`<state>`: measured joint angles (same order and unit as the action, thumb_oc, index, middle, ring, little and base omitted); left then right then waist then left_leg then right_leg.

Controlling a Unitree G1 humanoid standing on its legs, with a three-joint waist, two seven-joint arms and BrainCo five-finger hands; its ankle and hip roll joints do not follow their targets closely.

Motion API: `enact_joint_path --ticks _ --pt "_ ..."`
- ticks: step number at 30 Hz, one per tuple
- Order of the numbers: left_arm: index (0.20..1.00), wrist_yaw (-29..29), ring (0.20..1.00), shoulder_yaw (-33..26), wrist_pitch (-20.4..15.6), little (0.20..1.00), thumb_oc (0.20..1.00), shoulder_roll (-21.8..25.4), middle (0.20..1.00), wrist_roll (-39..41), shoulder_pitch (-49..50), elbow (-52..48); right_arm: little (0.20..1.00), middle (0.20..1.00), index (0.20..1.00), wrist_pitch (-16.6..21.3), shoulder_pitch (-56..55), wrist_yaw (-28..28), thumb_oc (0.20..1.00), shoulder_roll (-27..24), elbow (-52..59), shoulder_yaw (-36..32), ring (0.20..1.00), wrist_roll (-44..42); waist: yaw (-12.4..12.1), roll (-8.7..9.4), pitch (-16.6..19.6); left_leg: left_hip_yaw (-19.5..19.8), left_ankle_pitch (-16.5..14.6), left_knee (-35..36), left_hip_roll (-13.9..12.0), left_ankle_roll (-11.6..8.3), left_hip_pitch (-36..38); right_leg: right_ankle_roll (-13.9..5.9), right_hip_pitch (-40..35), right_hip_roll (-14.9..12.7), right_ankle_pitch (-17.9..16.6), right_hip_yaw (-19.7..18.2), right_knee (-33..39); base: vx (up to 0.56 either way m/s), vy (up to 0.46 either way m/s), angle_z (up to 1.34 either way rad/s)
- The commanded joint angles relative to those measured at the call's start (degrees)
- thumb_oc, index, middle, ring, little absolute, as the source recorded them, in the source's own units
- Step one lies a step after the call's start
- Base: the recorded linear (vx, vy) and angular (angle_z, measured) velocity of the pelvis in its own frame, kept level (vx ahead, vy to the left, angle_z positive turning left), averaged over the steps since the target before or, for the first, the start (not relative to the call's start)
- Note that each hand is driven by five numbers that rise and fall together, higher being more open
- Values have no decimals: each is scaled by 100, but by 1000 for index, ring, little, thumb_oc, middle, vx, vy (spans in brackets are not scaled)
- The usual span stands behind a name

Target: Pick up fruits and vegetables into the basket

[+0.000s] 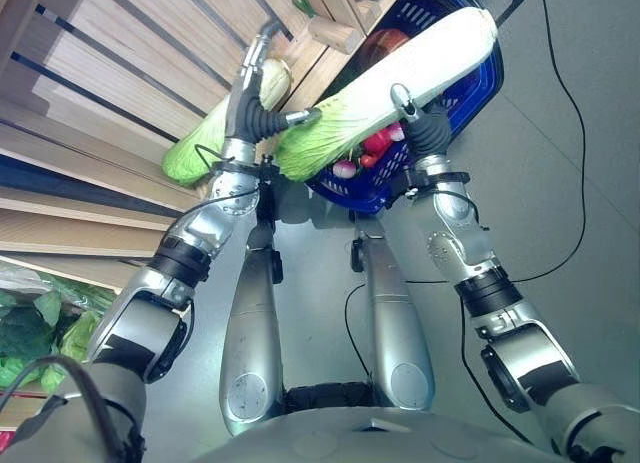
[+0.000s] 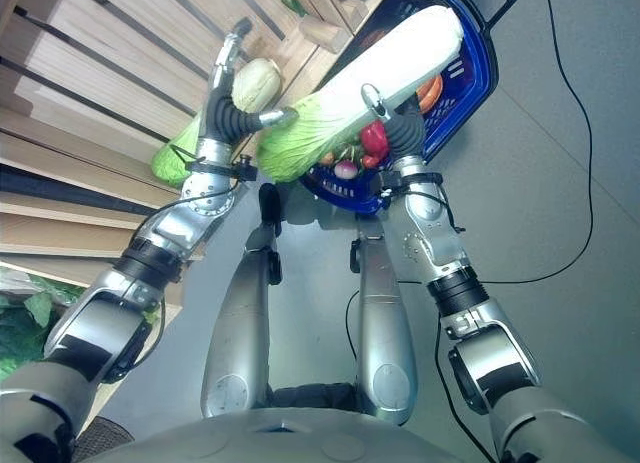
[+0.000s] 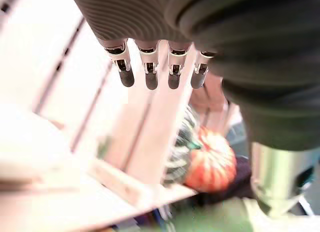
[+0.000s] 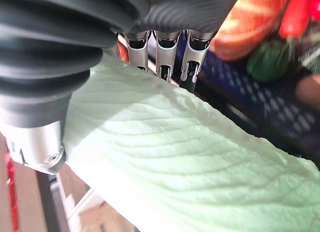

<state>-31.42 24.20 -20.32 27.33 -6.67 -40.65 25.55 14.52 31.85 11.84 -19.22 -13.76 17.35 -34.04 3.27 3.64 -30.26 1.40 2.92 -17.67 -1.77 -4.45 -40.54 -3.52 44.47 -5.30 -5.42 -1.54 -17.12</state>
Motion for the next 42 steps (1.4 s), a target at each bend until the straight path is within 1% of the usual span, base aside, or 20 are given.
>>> enact_joint_path --ticks 1,4,7,13,16,19,22,23,24,25,31,36,40,42 --pt "1000 -272 1000 -349 -225 1000 1000 34 1000 122 -53 -38 200 200 200 252 -40 234 200 -276 232 -346 200 268 19 -205 46 -17 -142 -53 208 154 -2 -16 -360 175 362 282 -282 0 0 0" --pt "1000 -313 1000 -378 -277 1000 1000 73 1000 224 -116 180 200 200 200 150 95 359 200 -466 -165 -426 200 210 1 -205 46 -16 -113 -48 210 148 -33 -20 -329 162 331 304 -272 0 0 0" --pt "1000 -319 1000 -372 -293 1000 1000 86 1000 271 -160 343 200 200 200 72 216 433 200 -587 -548 -493 200 76 -33 -208 46 -5 -166 -96 213 139 -20 -23 -347 154 376 326 -317 0 0 0" --pt "1000 -279 1000 -302 -280 1000 1000 145 1000 408 -408 692 200 200 200 -80 686 447 200 -838 -1590 -549 200 -177 -113 -269 46 21 -143 -149 223 136 -134 -23 -217 128 362 379 -402 0 0 0" --pt "1000 -272 1000 -238 -327 1000 1000 168 1000 476 -503 873 200 200 200 -115 863 392 200 -922 -2042 -530 200 -306 -135 -290 46 29 -149 -179 232 135 -164 -18 -189 121 368 389 -425 0 0 0" --pt "1000 -255 1000 -187 -331 1000 1000 167 1000 536 -596 965 200 200 200 -173 1031 393 200 -952 -2421 -466 200 -315 -164 -319 46 39 -195 -223 236 135 -175 -17 -157 119 406 397 -482 0 0 0" --pt "1000 -239 1000 -142 -385 1000 1000 168 1000 573 -695 1066 200 200 200 -155 1231 303 200 -1003 -2832 -450 200 -338 -191 -348 46 56 -147 -207 248 141 -231 -13 -104 109 367 415 -466 0 0 0" --pt "1000 -208 1000 -101 -421 1000 1000 171 1000 610 -726 1125 200 200 200 -187 1362 268 200 -1030 -3081 -427 200 -320 -221 -371 46 65 -187 -248 248 141 -230 -13 -104 104 407 425 -505 0 0 0" --pt "1000 -187 1000 -84 -428 1000 1000 172 1000 627 -772 1149 200 200 200 -210 1475 228 200 -1039 -3250 -433 200 -277 -235 -389 46 75 -146 -242 257 141 -272 -14 -65 99 370 431 -494 11 -16 4" --pt "1000 -170 1000 -56 -435 1000 1000 169 1000 646 -781 1168 200 200 200 -242 1541 201 200 -1046 -3394 -419 200 -248 -255 -405 46 78 -191 -278 259 140 -258 -15 -75 99 411 435 -530 -2 -10 6" --pt "1000 -134 1000 60 -521 1000 1000 87 1000 710 -978 1356 200 200 200 -396 2112 83 200 -1053 -4319 -279 200 -49 -346 -499 46 123 -184 -311 285 149 -339 -1 12 89 427 462 -572 1 -2 1" --pt "1000 -108 1000 161 -544 1000 1000 32 1000 762 -1101 1426 200 200 200 -590 2494 9 200 -1045 -4923 -145 200 114 -419 -574 46 151 -176 -358 301 152 -419 8 100 88 448 479 -642 -1 -1 5" --pt "1000 -127 1000 218 -528 1000 1000 5 1000 798 -1152 1442 200 200 200 -701 2679 -87 200 -1048 -5182 -45 200 152 -450 -610 46 171 -165 -358 312 157 -446 13 137 95 452 484 -661 -4 8 6" --pt "1000 -124 1000 248 -502 1000 1000 -12 1000 832 -1190 1443 200 200 200 -862 2790 -130 200 -1017 -5333 21 200 199 -472 -629 46 185 -158 -351 318 152 -449 15 143 97 457 485 -663 -3 3 2"
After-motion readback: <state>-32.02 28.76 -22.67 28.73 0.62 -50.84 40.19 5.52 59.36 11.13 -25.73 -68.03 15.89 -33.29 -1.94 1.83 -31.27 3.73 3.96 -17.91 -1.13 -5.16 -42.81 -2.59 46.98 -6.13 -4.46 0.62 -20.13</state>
